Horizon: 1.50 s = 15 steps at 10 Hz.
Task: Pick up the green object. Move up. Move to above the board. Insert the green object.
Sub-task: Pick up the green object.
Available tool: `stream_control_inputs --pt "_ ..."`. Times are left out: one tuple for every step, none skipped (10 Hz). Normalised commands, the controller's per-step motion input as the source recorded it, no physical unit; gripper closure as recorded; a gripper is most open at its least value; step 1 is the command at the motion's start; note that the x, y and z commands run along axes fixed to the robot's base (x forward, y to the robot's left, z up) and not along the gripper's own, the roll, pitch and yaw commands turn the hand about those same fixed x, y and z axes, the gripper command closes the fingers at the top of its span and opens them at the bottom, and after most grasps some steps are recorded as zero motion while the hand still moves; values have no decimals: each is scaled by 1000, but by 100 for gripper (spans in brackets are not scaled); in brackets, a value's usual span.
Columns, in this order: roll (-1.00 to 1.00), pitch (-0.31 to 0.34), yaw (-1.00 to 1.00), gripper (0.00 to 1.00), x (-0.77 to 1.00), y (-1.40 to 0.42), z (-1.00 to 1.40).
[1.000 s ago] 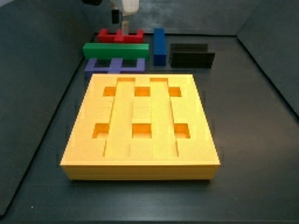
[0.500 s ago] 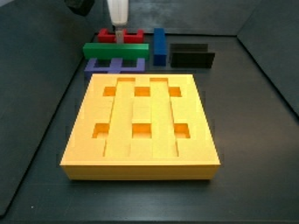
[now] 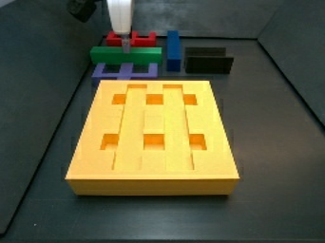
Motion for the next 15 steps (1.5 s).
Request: stream_control_inputs --pt "-120 -84 -220 0 -43 0 -271" --pt "-41 -43 -66 0 0 -3 -303" --pt "-11 -34 0 0 0 -40 -326" --pt "0 -53 0 0 -11 -46 -317" --pt "0 -59 0 0 0 -46 -317" --pt "0 -36 -11 0 -17 0 -234" --pt "0 -14 -74 0 0 0 -174" --pt "-40 -20 -100 0 0 0 -103" --pt "-57 -47 -43 0 0 0 -109" --pt "-51 -51 -9 0 0 0 -114" --pt "-43 -41 -11 0 0 0 -114" --pt "-17 -9 -31 0 0 0 -111" --pt "-16 0 -9 0 0 0 -43" --pt "0 0 0 0 0 0 0" --pt "0 0 0 100 0 0 0"
